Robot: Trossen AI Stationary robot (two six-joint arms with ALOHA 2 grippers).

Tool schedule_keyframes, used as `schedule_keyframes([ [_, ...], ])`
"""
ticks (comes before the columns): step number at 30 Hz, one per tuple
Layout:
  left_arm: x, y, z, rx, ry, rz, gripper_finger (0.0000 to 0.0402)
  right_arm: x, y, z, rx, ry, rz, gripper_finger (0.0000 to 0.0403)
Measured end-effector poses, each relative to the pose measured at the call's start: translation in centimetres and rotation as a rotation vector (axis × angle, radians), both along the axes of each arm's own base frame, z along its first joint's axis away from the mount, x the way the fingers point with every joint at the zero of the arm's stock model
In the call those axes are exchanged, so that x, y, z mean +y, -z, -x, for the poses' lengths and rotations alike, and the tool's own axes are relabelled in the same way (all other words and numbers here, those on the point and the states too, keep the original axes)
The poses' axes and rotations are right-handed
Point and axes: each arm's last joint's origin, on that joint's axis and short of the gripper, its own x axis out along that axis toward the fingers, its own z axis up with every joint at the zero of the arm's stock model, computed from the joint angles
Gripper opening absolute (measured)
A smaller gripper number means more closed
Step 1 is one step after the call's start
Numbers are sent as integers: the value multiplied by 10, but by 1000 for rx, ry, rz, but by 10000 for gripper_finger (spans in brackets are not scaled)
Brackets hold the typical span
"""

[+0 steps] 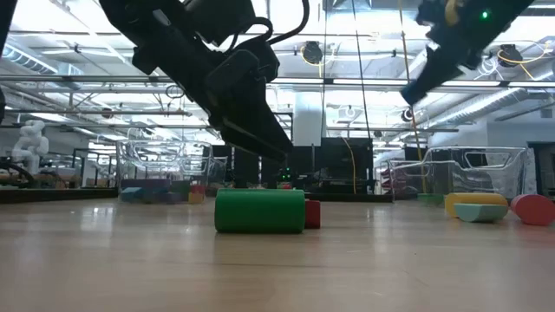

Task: Sort blocks by size
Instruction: Put the blue half-circle block into the top right transparent bin

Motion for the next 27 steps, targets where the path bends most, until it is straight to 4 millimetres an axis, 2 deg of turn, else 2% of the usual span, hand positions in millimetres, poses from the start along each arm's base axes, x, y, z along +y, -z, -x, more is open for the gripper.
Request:
schedule_keyframes([
  [5, -6, 0, 0, -3, 15, -5, 301, -25, 5, 21, 69, 245, -70, 71],
  [9, -8, -1, 0, -18, -23, -47, 301, -38, 11, 29, 127, 363, -90, 72],
  [12, -9, -2, 0, -29, -72, -83, 301, -45, 19, 30, 169, 367, -144, 72],
  [20, -15, 0, 2, -9, -53, -87, 301, -60, 51, 41, 255, 450, -191, 77],
  [27, -23, 0, 3, -13, -1, -106, 301, -69, 50, 39, 220, 471, -187, 127],
])
